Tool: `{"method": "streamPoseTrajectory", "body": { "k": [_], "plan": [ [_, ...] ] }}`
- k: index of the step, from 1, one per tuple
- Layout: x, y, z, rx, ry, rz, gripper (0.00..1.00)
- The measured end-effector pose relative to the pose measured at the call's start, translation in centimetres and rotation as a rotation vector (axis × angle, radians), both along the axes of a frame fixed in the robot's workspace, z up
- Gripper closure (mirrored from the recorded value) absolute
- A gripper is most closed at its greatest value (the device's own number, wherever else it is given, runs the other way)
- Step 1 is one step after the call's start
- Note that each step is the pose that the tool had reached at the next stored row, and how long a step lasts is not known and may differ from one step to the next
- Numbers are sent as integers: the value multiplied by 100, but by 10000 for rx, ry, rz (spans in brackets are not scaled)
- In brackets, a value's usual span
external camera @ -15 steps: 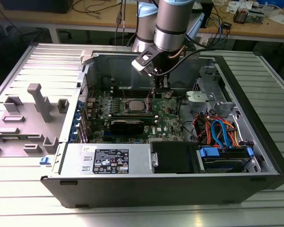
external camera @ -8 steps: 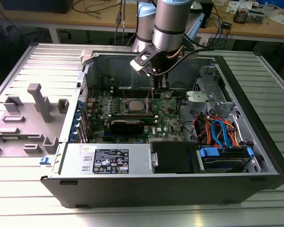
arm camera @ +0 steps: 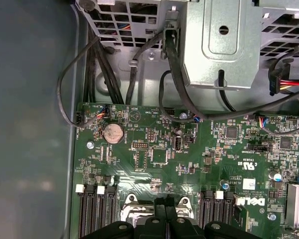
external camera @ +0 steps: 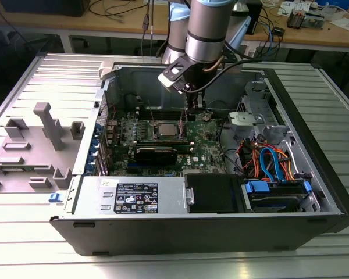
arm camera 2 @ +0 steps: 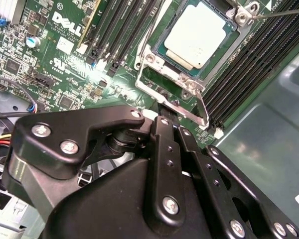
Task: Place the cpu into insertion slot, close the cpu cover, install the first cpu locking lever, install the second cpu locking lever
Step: 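Close the cpu cover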
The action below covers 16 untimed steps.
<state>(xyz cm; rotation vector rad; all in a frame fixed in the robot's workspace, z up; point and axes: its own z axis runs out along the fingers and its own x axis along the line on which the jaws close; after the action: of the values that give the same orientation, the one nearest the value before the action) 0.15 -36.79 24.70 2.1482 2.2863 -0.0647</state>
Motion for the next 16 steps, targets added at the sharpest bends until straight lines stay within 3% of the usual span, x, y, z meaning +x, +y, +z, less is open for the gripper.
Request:
{"method": "streamPoseTrajectory", "body": {
  "k": [16],
  "plan": [
    [-37,0,0,0,0,0,89]
  ]
}}
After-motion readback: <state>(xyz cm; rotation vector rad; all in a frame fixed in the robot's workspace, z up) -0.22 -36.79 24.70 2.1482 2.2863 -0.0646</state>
